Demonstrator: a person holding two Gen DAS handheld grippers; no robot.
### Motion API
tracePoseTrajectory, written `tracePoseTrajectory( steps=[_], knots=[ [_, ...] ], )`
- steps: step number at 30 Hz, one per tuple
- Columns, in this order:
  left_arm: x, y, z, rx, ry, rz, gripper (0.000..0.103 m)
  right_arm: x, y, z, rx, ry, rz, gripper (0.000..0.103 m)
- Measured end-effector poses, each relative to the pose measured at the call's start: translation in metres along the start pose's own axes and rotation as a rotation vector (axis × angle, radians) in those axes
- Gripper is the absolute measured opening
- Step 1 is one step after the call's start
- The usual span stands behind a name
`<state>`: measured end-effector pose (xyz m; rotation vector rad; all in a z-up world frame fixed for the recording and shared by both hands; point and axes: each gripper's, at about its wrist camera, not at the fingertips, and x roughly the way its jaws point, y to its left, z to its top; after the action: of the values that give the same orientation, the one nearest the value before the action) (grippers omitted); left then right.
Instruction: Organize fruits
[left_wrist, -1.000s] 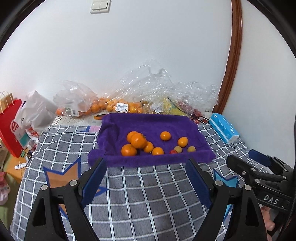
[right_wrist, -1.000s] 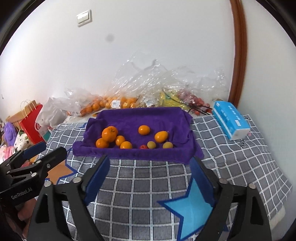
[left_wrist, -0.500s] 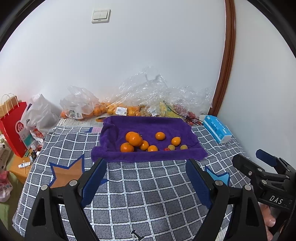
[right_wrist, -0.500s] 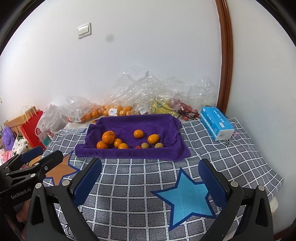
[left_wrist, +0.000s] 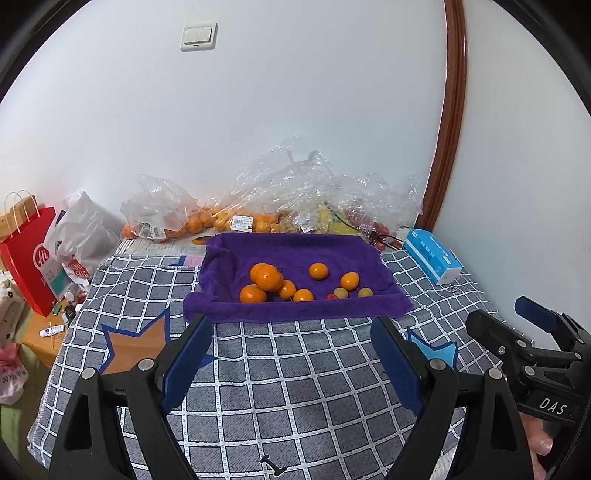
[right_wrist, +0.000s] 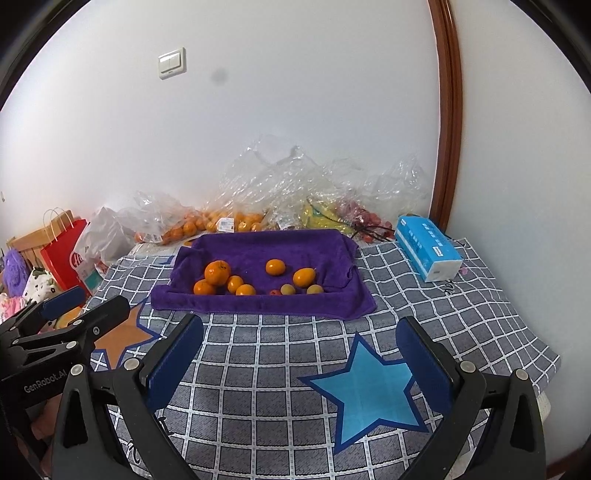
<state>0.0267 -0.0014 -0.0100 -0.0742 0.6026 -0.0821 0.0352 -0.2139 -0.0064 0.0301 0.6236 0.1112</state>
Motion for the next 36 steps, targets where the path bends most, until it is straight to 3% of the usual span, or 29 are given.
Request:
tracePoseTrajectory(
  steps=[36],
  knots=[
    [-0.004,-0.001,0.002,-0.001,-0.012,0.002,0.087,-0.013,0.005,-0.001,-0.013,-0.027,-0.005,0.102]
  ],
)
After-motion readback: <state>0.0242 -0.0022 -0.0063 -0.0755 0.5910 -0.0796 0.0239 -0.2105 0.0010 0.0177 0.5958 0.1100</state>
